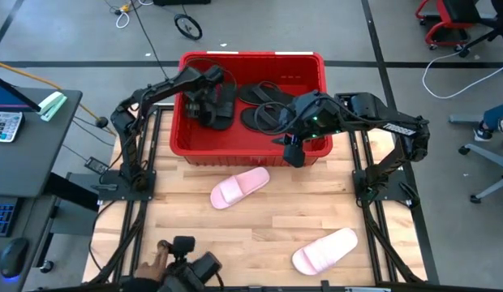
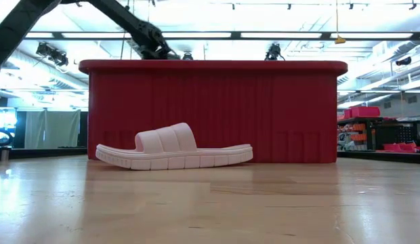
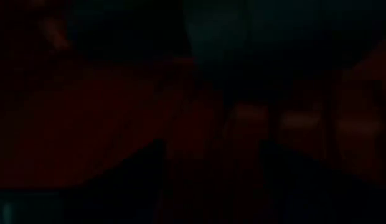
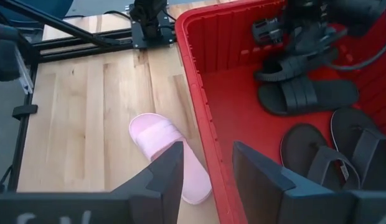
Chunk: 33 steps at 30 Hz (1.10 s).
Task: Pick and place slides into bin
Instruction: Put the bottom pink slide into the red bin
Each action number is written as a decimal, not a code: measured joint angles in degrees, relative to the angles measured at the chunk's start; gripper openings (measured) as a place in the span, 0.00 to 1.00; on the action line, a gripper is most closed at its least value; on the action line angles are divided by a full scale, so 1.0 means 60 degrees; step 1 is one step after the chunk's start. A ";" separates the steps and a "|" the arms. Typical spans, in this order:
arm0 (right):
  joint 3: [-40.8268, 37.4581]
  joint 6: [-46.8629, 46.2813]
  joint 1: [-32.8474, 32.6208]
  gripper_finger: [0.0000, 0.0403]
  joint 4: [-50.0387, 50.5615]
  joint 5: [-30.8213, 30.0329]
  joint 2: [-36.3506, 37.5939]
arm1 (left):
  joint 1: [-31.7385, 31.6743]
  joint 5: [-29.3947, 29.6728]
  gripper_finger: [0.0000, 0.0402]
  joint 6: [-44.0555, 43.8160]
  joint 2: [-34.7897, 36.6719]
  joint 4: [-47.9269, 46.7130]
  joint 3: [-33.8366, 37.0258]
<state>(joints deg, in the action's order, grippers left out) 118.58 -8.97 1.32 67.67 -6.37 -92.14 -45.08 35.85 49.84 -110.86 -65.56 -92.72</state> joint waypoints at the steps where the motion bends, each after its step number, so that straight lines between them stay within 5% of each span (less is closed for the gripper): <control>1: 0.0000 0.0009 0.0000 0.35 0.0011 0.0000 0.0023 | 0.0171 0.0474 0.66 0.0281 0.0069 -0.0104 -0.0005; 8: 0.0000 0.0028 0.0000 0.35 0.0385 0.0000 0.0283 | 0.1062 0.1224 0.67 0.0343 0.0677 -0.0621 -0.1168; 13: 0.0000 0.0031 0.0000 0.35 0.0787 0.0000 0.0549 | 0.1475 0.0811 0.65 -0.1379 0.0878 -0.1537 -0.4064; 17: 0.0000 -0.0365 0.0000 0.35 0.1289 0.0003 0.0758 | 0.1949 -0.0665 0.62 -0.3892 0.0925 -0.2155 -0.6960; 21: 0.0004 -0.1956 -0.0104 0.35 0.2736 0.0363 0.0904 | 0.2528 -0.2939 0.59 -0.6713 0.2574 0.0210 -0.5667; 25: -0.0369 -0.2560 -0.0704 0.35 0.3614 0.0903 0.0972 | 0.3002 -0.5991 0.56 -0.8722 0.3792 0.0815 -0.4833; 29: -0.1553 -0.3164 -0.1635 0.35 0.2375 0.2796 0.1313 | 0.3845 -0.6236 0.53 -1.0863 0.4249 0.0734 -0.4619; 33: -0.3201 -0.4937 -0.2611 0.35 0.0922 0.2648 0.1453 | 0.4775 -0.6228 0.48 -1.2010 0.4312 0.0687 -0.4621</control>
<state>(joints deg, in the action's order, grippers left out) 99.38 -38.59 -14.35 73.21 9.51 -83.42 -16.43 -1.52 -22.22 -84.98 -61.44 -120.44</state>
